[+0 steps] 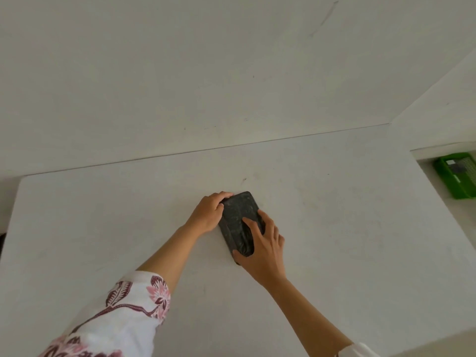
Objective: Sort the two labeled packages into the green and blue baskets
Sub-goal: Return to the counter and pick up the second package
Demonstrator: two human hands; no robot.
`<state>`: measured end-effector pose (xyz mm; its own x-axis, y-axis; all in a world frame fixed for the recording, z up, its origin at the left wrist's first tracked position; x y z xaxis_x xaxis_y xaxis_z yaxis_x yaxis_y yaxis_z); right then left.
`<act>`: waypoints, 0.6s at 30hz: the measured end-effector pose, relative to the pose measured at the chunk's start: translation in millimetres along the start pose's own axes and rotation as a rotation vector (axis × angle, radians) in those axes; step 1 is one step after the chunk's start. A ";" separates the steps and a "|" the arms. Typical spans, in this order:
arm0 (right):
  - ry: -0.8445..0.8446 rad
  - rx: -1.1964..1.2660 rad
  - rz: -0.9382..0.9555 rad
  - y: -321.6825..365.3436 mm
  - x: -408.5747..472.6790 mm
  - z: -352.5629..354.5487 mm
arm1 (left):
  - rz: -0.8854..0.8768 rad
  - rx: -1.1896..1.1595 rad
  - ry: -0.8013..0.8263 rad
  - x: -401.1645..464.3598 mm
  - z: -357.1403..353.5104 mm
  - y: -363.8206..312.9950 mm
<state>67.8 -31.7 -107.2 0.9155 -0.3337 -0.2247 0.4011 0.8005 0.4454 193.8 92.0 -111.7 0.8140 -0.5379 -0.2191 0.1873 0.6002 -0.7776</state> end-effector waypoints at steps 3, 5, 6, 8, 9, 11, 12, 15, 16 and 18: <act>-0.010 0.122 0.019 -11.7 5.3 12.6 | 0.007 -0.068 -0.063 0.5 8.4 -4.8; -0.017 0.203 0.033 -13.3 11.0 21.7 | -0.001 -0.080 -0.102 0.5 13.5 -8.1; -0.010 0.261 0.029 -12.4 14.8 26.4 | 0.000 -0.093 -0.126 0.2 16.3 -9.7; 0.041 0.442 -0.015 -9.6 24.3 35.7 | 0.009 -0.128 -0.186 -1.0 22.6 -12.5; 0.078 0.550 -0.049 -8.4 29.2 40.4 | 0.012 -0.143 -0.216 -1.8 25.7 -12.9; 0.138 0.739 -0.125 -7.1 39.3 49.7 | 0.029 -0.152 -0.245 -4.8 29.6 -11.6; 0.162 0.816 -0.173 -7.6 44.3 53.7 | 0.046 -0.150 -0.247 -6.9 30.7 -9.9; 0.349 0.931 -0.373 -10.5 57.9 52.8 | 0.086 -0.154 -0.257 -15.3 32.3 -5.1; 0.455 0.933 -0.455 -11.0 59.5 48.3 | 0.092 -0.159 -0.262 -18.4 32.6 -5.1; 0.631 0.927 -0.610 -13.3 59.2 40.0 | 0.119 -0.151 -0.275 -24.6 33.2 -5.1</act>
<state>117.9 -82.1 -91.8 0.5046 -0.0257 -0.8630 0.8543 -0.1293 0.5034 191.0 121.8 -82.8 0.9469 -0.2777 -0.1623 0.0156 0.5435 -0.8392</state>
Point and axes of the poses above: each hand's wrist, its own x-axis towards the middle knuckle, its own z-axis out of the back of the hand, y = z × x, the point moved 6 cm from there along x, towards the middle knuckle, and after that the axes turned 10 degrees about -z, right-handed, at the moved point
